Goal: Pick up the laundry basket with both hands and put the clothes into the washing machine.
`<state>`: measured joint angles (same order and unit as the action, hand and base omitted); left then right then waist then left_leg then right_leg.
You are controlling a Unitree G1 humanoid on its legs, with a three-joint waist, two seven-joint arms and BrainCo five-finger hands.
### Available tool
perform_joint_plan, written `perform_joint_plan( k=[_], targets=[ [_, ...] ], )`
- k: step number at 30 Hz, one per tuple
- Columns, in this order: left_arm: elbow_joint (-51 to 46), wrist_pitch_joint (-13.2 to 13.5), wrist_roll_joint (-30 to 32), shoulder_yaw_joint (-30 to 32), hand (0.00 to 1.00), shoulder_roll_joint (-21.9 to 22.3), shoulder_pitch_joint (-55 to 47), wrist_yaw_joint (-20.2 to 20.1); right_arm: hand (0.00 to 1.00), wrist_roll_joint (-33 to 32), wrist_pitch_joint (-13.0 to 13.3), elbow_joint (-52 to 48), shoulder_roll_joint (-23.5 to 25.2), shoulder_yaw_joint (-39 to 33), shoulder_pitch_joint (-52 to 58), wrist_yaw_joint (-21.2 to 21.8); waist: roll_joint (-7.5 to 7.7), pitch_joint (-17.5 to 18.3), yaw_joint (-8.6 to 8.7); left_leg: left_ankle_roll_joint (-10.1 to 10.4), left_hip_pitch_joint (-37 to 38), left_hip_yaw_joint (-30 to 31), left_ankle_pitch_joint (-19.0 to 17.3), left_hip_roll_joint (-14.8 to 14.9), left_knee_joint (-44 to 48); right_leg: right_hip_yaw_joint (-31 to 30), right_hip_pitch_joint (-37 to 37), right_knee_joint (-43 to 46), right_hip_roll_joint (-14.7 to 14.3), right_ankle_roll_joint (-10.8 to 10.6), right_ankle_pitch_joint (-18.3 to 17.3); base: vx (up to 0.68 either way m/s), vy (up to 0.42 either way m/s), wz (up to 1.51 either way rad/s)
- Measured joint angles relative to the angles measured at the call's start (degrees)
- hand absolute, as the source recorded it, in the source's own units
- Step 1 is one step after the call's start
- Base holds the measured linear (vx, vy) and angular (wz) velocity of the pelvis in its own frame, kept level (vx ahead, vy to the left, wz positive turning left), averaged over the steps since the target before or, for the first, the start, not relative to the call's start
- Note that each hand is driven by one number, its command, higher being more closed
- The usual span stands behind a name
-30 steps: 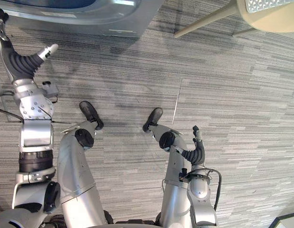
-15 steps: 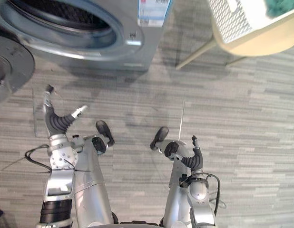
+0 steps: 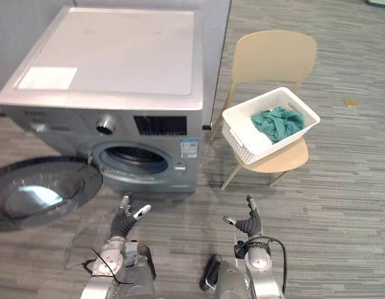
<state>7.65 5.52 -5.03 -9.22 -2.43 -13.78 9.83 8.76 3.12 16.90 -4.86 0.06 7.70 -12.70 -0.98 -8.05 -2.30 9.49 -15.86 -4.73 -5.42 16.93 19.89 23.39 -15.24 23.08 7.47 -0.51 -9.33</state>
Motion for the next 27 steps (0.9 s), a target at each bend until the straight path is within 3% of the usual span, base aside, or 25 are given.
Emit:
perform_joint_plan(
  k=[2,3,7,9,11,13,17,19,21,22,24,25,27],
  targets=[
    [2.9,0.18,-1.36,-3.05,0.0,0.15,1.72,-1.3,0.0,-0.66,0.2,0.13,0.34,-2.48,-0.16,-0.28,-1.06,1.13,1.25,0.89,5.17,-0.84,-1.57,-0.49,-3.98,-3.46,2.74,-5.03,-1.51,-0.91,3.13,0.13,0.151,-0.88],
    [4.16,0.39,-1.56,-3.97,0.0,0.15,2.75,-1.56,0.0,-2.01,0.34,-0.06,1.23,-3.97,-0.53,-1.26,-0.7,1.83,1.79,0.68,7.22,-2.82,-1.62,-1.52,-5.68,-5.88,2.97,-6.83,-1.55,-1.6,4.56,0.1,0.162,-0.83],
    [7.16,0.38,-1.44,-5.92,0.0,-0.21,5.6,-2.03,0.0,-6.13,0.34,-3.05,3.66,-7.08,-0.69,-3.65,-0.36,1.96,3.17,-1.62,11.43,-9.55,-4.33,-3.41,-4.71,-11.97,2.95,-7.46,-0.33,-3.42,6.25,0.03,0.163,-0.85],
    [8.71,-0.03,-0.54,-6.34,0.0,-0.24,6.45,-2.1,0.0,-6.97,0.35,-7.7,5.2,-7.19,-0.53,-4.95,-0.41,1.95,4.21,-2.29,14.66,-14.39,-5.61,-3.43,-4.88,-11.52,3.11,-8.53,0.72,-1.97,6.53,-0.04,0.109,-0.89],
    [8.74,-0.19,0.89,-6.79,0.0,-0.25,6.96,-2.19,0.0,-7.04,0.54,-13.34,6.14,-7.1,-0.63,-5.26,-0.46,2.0,4.61,-2.23,16.51,-17.95,-5.98,-3.29,-5.06,-5.7,3.25,-8.25,3.46,-0.12,5.75,-0.02,0.093,-0.92],
    [8.82,-0.33,1.24,-7.04,0.0,-0.41,8.01,-2.22,0.0,-7.19,0.85,-17.39,6.69,-7.17,-0.71,-6.07,-0.28,2.06,4.68,-2.19,16.59,-19.18,-6.49,-2.69,-3.88,-3.08,2.99,-7.96,4.73,1.39,7.36,0.0,0.018,-0.66],
    [9.8,-0.75,1.38,-8.82,0.0,-0.01,12.92,-2.06,0.0,-8.71,2.27,-25.47,6.67,-7.48,-2.16,-8.55,-0.47,2.2,5.0,-0.51,17.23,-20.08,-8.06,0.18,-1.67,-2.77,2.6,-6.51,3.0,0.0,6.68,0.02,-0.074,-0.26],
    [10.5,-0.8,1.38,-9.01,0.0,0.64,13.87,-1.88,0.0,-8.72,3.06,-28.02,6.67,-7.35,-3.64,-8.98,-0.4,2.42,4.74,0.15,18.77,-21.97,-7.78,0.4,-3.46,-0.16,1.92,-4.72,3.93,-0.96,5.6,0.05,-0.077,-0.45],
    [11.2,-1.2,1.37,-9.19,0.0,1.25,13.82,-1.63,0.0,-8.67,3.5,-30.08,6.65,-6.99,-5.31,-10.0,-1.26,3.0,4.6,1.29,19.99,-23.68,-7.65,1.57,-4.51,1.91,1.78,-4.46,3.44,-1.51,5.28,0.09,-0.11,-0.54],
    [11.62,-1.33,1.37,-9.18,0.0,1.45,13.82,-1.09,0.0,-8.6,4.11,-30.39,6.62,-6.64,-6.49,-10.71,-1.84,3.51,4.62,2.18,20.63,-25.18,-7.46,3.16,-4.64,1.65,1.25,-3.82,2.06,-1.96,4.88,0.16,-0.177,-0.51],
    [12.91,-1.33,1.29,-8.38,0.0,1.58,13.67,-0.74,0.0,-8.1,4.39,-30.46,6.54,-5.25,-8.0,-11.03,-1.98,3.99,4.6,2.91,20.49,-25.0,-7.01,6.8,-1.16,0.8,0.54,-1.92,-1.04,-0.2,3.19,0.18,-0.223,-0.57],
    [13.24,-1.33,1.24,-7.56,0.0,1.59,13.19,-0.65,0.0,-8.02,4.39,-30.47,6.54,-4.05,-8.54,-11.0,-2.08,4.06,4.46,2.52,19.87,-24.21,-6.88,9.02,2.41,0.27,0.68,-1.38,-2.83,0.58,2.14,0.22,-0.302,-0.65],
    [13.28,-1.32,1.1,-5.68,0.0,1.48,11.9,-0.59,0.0,-7.67,4.4,-30.83,6.5,-1.95,-9.05,-10.98,-1.92,4.12,4.16,-8.63,15.56,-20.32,-5.35,14.05,14.11,-0.61,2.43,-1.49,-6.88,2.53,0.73,0.26,-0.334,-0.6]
  ],
)
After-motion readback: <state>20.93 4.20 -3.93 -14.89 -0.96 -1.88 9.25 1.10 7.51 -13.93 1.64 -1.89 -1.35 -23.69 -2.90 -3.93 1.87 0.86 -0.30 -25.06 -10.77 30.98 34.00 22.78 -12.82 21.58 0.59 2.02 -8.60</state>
